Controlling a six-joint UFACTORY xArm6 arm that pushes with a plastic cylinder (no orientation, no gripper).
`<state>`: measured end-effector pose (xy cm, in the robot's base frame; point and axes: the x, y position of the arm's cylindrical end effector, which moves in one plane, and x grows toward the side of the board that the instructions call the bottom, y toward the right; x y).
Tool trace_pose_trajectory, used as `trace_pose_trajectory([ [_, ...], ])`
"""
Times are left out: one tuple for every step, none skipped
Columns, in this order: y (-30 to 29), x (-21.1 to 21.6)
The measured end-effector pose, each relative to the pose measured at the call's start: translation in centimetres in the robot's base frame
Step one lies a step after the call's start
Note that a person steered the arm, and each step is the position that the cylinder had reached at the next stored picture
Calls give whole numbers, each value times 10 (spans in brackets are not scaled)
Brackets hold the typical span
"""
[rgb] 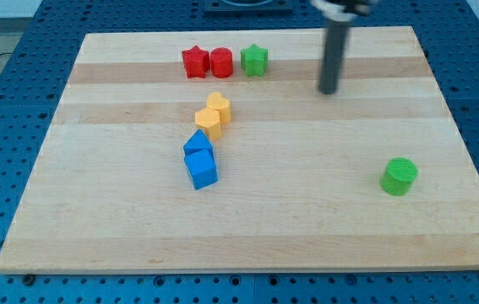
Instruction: Push the green circle into the green star
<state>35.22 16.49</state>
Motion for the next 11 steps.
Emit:
trace_pose_trajectory([
  [97, 41],
  [150, 112],
  [147, 170],
  [98, 184],
  [31, 180],
  [-38, 161],
  [-77, 137],
  [-73, 144],
  [-69, 187],
  [-43, 190],
  [-34, 154],
])
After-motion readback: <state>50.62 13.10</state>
